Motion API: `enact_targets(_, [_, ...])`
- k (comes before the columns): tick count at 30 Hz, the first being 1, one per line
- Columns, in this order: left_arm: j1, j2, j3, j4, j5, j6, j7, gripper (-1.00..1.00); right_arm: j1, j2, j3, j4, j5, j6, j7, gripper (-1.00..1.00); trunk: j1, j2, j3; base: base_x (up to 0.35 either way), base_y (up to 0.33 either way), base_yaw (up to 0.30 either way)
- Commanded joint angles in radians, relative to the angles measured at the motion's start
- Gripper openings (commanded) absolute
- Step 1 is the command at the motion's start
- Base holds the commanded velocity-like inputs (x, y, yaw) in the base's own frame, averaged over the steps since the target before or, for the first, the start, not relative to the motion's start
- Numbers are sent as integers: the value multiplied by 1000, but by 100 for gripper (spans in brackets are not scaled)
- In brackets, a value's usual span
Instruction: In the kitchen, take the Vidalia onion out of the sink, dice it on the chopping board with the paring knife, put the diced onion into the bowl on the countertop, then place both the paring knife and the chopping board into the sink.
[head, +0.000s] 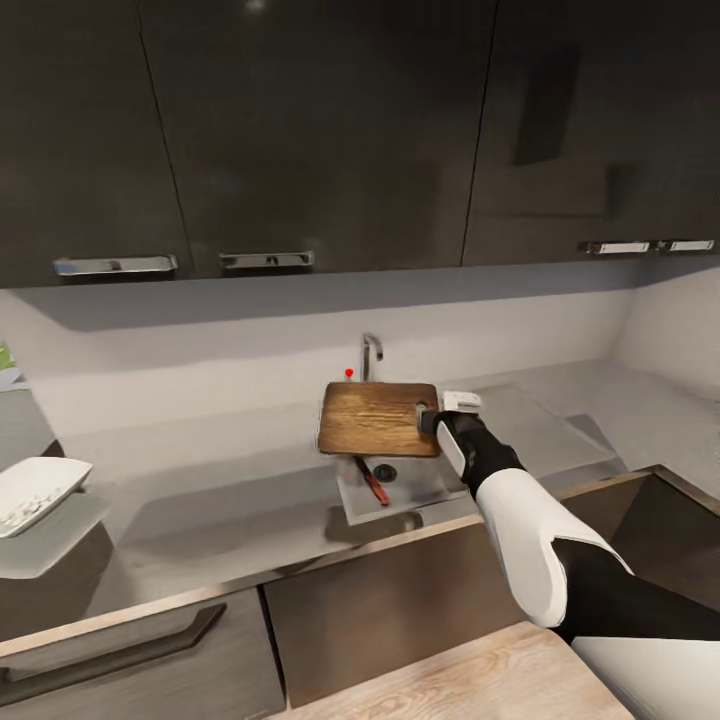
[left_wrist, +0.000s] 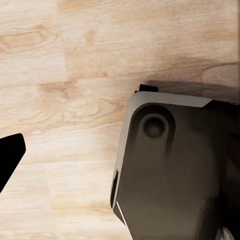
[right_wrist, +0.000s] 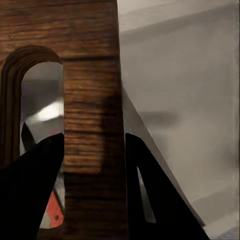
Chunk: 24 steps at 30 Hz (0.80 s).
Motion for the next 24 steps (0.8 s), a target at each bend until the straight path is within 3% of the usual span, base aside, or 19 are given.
enact_targets(1, [-2,0,-8,4,6,-6,0,100,-1,1,-7,6,-4,4,-22,-100,1,-3,-2,0,-97,0])
enact_targets(3, [-2,0,-8,4,5,-6,0,100,-2,1,-8,36,-74,-8,-100,-100,1,-3,-2,0,-41,0])
enact_targets(5, [-2,0,-8,4,5,-6,0,100,-2,1,-7,53,-259,-85,-253,-100,1,-3,-2,0,-12,0])
enact_targets(6, [-2,0,-8,4,6,-5,0,100,-2,1,-7,54,-295,-101,-284,-100,1,-3,-2,0,-7,0])
enact_targets(8, [-2,0,-9,4,5,-5,0,100,-2,1,-5,58,-472,-191,-451,-100,1,-3,-2,0,-3,0])
enact_targets(9, [-2,0,-9,4,5,-5,0,100,-2,1,-4,58,-508,-213,-487,-100,1,-3,-2,0,-1,0])
enact_targets(11, [-2,0,-9,4,5,-5,-1,100,-3,1,-3,59,-560,-244,-537,-100,1,-3,-2,0,0,0])
enact_targets(15, [-2,0,-9,4,5,-5,-1,100,-3,1,-3,61,-589,-259,-622,-100,1,-3,-2,0,0,0])
enact_targets(19, [-2,-1,-9,4,5,-4,-1,100,-3,1,0,60,-744,-282,-703,-100,1,-3,-2,0,0,0])
enact_targets(24, [-2,-3,-9,4,4,-4,-1,100,-4,1,7,61,-784,-282,-703,-100,1,-3,-2,0,0,0])
